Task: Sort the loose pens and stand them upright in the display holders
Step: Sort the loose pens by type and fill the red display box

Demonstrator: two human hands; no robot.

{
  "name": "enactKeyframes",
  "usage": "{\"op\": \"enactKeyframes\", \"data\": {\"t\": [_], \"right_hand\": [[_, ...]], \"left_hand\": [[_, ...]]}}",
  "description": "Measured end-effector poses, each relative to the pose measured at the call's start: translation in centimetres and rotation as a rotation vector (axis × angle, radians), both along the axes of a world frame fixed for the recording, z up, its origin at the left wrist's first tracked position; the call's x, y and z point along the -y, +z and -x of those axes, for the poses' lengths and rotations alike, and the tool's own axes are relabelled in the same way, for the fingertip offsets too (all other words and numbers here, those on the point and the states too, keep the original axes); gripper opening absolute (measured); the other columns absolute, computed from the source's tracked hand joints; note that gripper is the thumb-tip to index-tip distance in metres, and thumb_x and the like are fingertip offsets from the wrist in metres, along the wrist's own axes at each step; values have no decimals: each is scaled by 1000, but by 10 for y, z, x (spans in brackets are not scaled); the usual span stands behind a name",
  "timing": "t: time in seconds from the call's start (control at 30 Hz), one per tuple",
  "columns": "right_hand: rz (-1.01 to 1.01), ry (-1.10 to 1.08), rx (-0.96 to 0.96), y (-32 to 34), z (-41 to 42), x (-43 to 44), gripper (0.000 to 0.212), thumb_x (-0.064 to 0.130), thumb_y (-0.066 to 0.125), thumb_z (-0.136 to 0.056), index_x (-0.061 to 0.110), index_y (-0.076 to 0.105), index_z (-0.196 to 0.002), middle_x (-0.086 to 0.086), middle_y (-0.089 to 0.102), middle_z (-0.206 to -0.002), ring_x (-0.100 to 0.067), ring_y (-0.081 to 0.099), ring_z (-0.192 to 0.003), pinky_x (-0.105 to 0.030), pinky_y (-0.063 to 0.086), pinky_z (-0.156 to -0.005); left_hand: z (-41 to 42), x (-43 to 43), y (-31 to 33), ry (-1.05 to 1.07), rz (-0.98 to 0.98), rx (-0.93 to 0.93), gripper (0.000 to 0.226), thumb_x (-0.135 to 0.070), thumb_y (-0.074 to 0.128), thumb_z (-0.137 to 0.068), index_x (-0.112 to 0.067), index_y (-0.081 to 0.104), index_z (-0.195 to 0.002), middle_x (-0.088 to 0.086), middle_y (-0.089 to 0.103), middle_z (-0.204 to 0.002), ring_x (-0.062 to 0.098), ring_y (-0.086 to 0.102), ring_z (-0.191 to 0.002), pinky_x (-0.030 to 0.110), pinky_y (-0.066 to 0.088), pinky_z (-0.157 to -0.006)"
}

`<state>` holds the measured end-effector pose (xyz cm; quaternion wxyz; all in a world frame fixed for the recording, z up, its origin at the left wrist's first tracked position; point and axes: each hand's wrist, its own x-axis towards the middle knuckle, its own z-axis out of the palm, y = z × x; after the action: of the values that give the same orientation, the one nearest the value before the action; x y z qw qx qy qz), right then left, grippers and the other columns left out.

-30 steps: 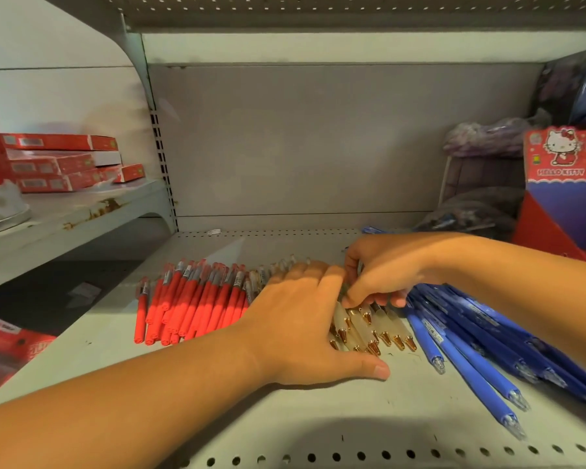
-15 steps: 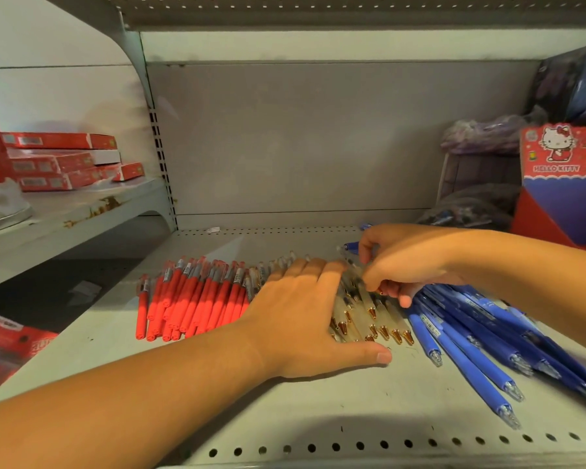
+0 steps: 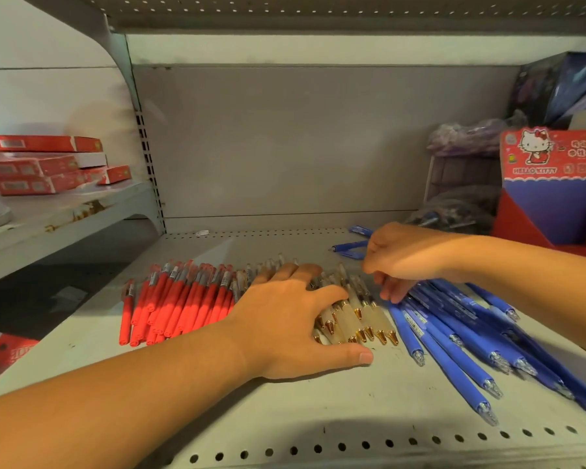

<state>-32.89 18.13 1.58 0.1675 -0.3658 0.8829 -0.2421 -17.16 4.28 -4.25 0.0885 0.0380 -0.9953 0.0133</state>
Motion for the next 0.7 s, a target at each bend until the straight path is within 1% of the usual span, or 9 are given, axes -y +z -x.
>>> {"op": "enactKeyframes", "data": {"t": [0.07,0.17,0.27,0.37,0.4,0.47,0.53,0.57,0.7], "right_hand": [[-66,18,-9,-5,2,6,16,16,61,-90,5,64,-81,-4,69,-66,-13,66,-52,-21,51,-48],[-177,38,-123,-5,0,17,16,20,68,-85,14,62,-71,3,65,-61,-6,61,-44,-19,49,-43],[-263,62,-189,-2,-6,23,15,21,70,-82,19,62,-70,5,66,-61,-8,62,-50,-23,54,-49],[-226,50,-149,-2,-8,24,15,15,68,-83,15,63,-68,5,66,-57,-9,63,-48,-25,56,-51],[-206,38,-133,-3,-9,24,14,14,68,-83,14,63,-69,3,67,-60,-10,64,-50,-26,58,-52],[-142,10,-61,-6,-8,20,8,11,66,-84,9,66,-77,-5,71,-72,-14,69,-60,-32,62,-63],[-68,-26,29,-7,-6,12,12,11,62,-89,1,69,-89,-11,75,-83,-18,74,-72,-36,63,-74],[-40,-37,39,-6,-3,7,16,12,61,-92,-1,69,-94,-12,75,-85,-19,75,-74,-36,62,-75],[108,-77,12,-1,8,-18,16,18,63,-93,3,68,-96,-11,75,-83,-19,75,-70,-27,61,-63]], "left_hand": [[1,2,2,-8,-12,7,87,-96,29,-69,-49,30,-142,-5,47,-137,21,45,-124,44,41,-99],[2,5,6,-17,-42,49,84,-96,31,-68,-52,31,-140,-10,43,-147,19,40,-134,47,39,-106],[2,6,8,-36,-60,62,80,-95,34,-70,-51,33,-137,-13,49,-138,15,45,-125,43,43,-100],[2,7,10,-49,-69,50,77,-94,36,-70,-51,34,-135,-15,51,-132,13,47,-119,38,45,-95],[3,8,11,-55,-63,50,78,-94,36,-70,-50,34,-135,-15,50,-134,13,46,-121,39,45,-97],[3,9,12,-62,-43,72,80,-95,34,-69,-50,33,-136,-13,47,-139,15,42,-127,44,41,-103],[2,9,11,-59,-39,111,87,-97,30,-66,-51,27,-139,-10,45,-141,17,43,-127,44,41,-104],[2,9,11,-62,-45,120,90,-99,28,-64,-51,25,-140,-10,45,-141,17,44,-125,43,41,-103],[5,-1,18,-113,-69,57,91,-100,24,-61,-49,30,-136,-13,48,-138,15,48,-120,41,46,-98]]}}
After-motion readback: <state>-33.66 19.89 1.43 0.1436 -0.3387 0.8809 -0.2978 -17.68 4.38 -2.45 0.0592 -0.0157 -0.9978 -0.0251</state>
